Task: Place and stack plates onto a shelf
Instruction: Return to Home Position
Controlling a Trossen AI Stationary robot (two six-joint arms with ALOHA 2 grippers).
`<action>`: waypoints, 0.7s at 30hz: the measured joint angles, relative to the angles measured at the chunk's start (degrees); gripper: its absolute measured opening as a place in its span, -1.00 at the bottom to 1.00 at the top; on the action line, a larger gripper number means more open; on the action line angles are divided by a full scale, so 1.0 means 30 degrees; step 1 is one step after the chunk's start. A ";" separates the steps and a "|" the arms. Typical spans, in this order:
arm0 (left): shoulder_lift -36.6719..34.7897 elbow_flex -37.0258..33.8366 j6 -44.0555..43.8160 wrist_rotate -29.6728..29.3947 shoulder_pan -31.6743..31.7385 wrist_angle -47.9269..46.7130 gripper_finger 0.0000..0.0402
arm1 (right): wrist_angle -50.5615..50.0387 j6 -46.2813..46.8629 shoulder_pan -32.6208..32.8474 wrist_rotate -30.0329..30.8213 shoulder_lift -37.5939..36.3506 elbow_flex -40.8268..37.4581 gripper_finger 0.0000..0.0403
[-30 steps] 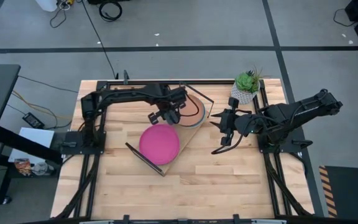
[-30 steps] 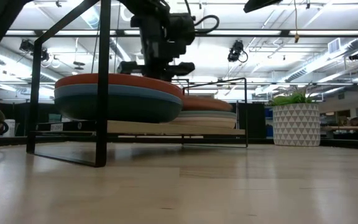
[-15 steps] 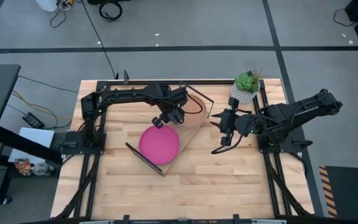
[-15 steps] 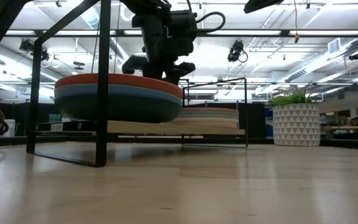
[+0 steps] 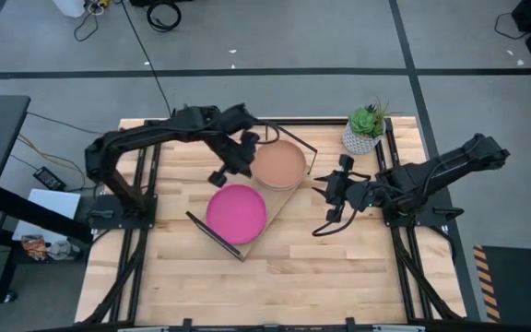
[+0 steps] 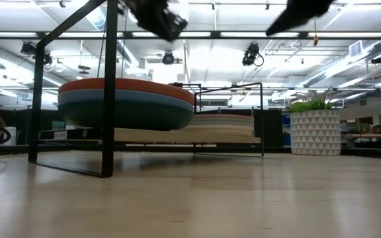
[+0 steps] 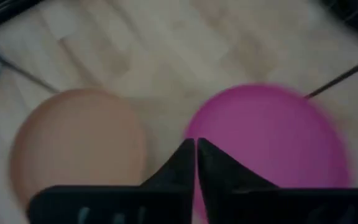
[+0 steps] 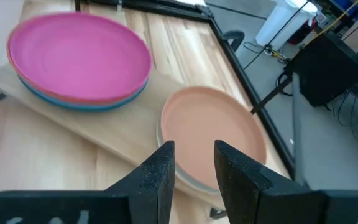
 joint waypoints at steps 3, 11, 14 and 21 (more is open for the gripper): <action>-0.0777 -0.0189 -0.0539 0.1751 0.0334 -0.0811 -0.96 | 0.1695 0.0521 0.0043 -0.0010 -0.0944 -0.1857 -0.41; -0.4672 -0.7263 -0.2162 0.1175 0.0864 0.3570 -0.97 | 0.5543 0.0459 0.0739 -0.0061 -0.3538 -0.5069 -0.41; -0.6925 -0.9502 -0.3270 0.1036 0.1038 0.5885 -0.97 | 0.5934 0.0310 0.0886 -0.0098 -0.4182 -0.5379 -0.41; -1.2162 -1.4127 -0.6832 -0.1579 0.0961 1.0935 -0.97 | 0.7701 -0.0369 0.1013 -0.0352 -0.5707 -0.7158 -0.41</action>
